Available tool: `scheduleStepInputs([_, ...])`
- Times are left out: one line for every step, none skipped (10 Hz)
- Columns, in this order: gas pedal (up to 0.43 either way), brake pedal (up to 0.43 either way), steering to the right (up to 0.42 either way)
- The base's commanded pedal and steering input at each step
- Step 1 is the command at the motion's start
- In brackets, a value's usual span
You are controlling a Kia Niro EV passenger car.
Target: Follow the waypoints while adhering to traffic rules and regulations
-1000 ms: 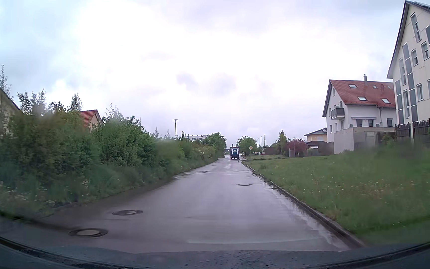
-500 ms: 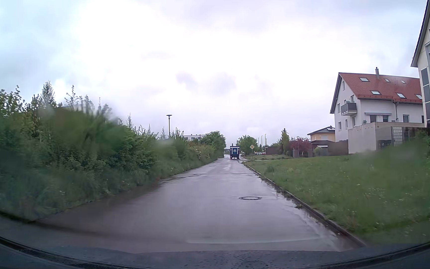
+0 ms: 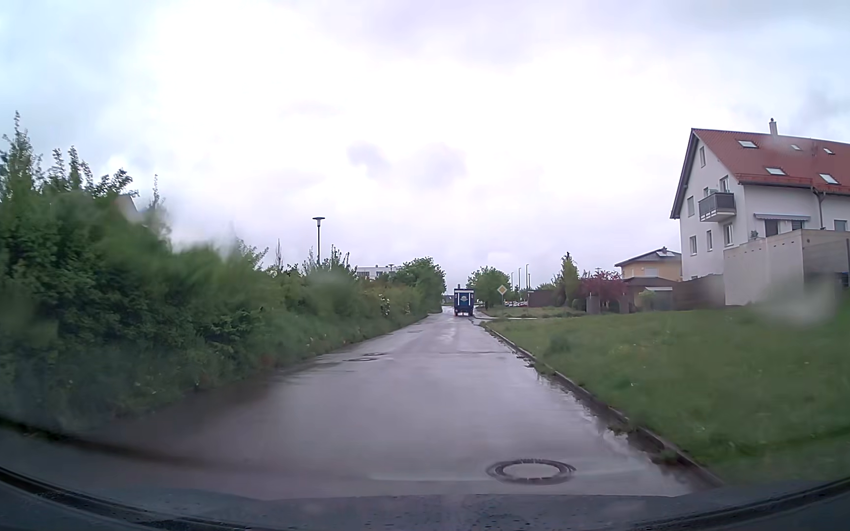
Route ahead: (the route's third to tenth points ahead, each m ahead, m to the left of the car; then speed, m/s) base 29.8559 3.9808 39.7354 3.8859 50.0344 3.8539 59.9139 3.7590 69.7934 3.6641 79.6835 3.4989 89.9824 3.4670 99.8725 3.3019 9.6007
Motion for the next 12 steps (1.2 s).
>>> scheduleStepInputs([0.118, 0.0, 0.0])
scheduleStepInputs([0.11, 0.0, 0.0])
scheduleStepInputs([0.11, 0.0, 0.0])
scheduleStepInputs([0.11, 0.0, 0.0])
scheduleStepInputs([0.11, 0.0, 0.0])
scheduleStepInputs([0.11, 0.0, 0.0])
scheduleStepInputs([0.11, 0.0, 0.0])
scheduleStepInputs([0.11, 0.0, 0.0])
scheduleStepInputs([0.11, 0.0, 0.0])
scheduleStepInputs([0.11, 0.0, 0.0])
scheduleStepInputs([0.11, 0.0, 0.0])
scheduleStepInputs([0.11, 0.0, 0.0])
